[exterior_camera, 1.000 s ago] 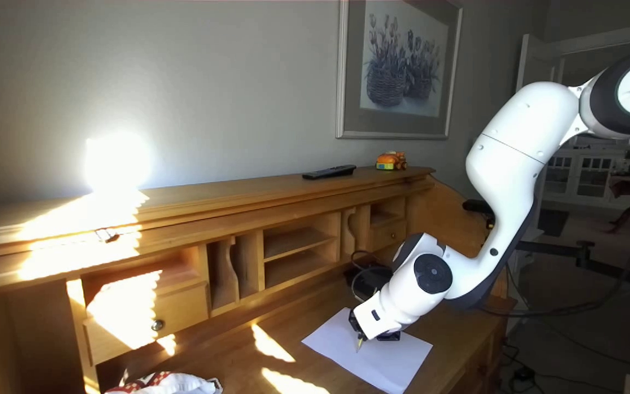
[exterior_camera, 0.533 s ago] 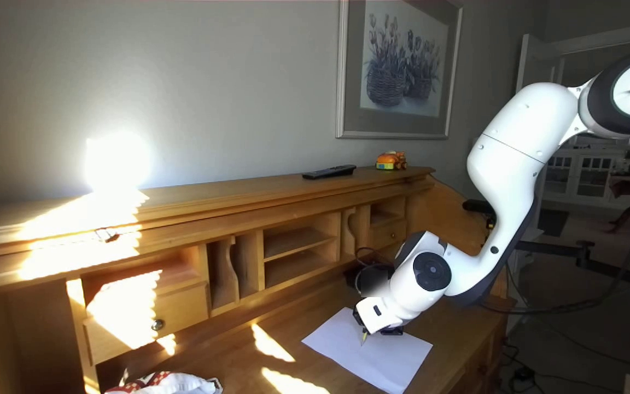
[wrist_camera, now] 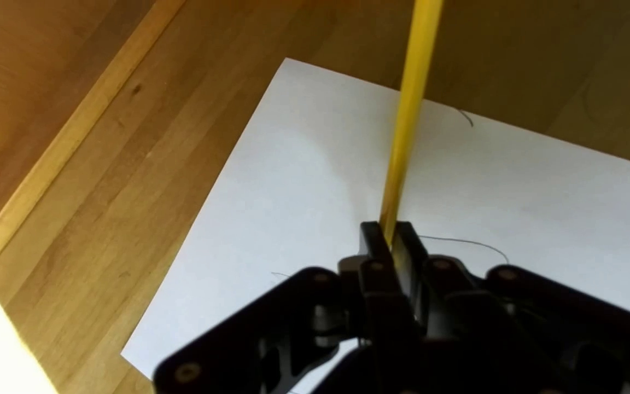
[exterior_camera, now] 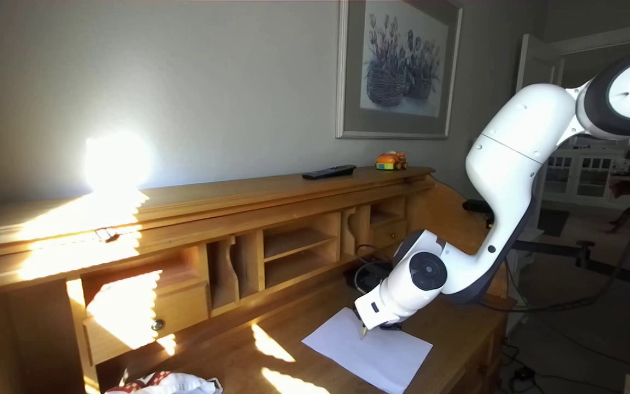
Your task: Use the pencil to draw on the piece of paper
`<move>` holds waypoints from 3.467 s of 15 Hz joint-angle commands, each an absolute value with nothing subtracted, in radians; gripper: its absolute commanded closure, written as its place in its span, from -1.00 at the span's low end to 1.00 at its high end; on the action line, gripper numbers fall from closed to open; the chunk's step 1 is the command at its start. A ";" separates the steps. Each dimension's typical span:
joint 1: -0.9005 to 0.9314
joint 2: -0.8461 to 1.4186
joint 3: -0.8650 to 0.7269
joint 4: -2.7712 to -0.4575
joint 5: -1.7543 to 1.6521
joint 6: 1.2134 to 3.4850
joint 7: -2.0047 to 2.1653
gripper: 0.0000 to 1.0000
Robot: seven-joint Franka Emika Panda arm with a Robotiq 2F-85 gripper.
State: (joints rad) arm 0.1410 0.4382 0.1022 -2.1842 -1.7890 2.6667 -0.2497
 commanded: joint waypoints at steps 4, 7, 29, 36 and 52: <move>0.142 0.484 0.125 -2.124 -1.813 2.643 -0.241 0.96; 0.146 0.499 0.129 -2.105 -1.818 2.639 -0.239 0.96; 0.161 0.540 0.131 -2.058 -1.828 2.614 -0.241 0.96; 0.159 0.524 0.129 -2.081 -1.821 2.602 -0.247 0.96; 0.146 0.454 0.129 -2.177 -1.803 2.605 -0.257 0.96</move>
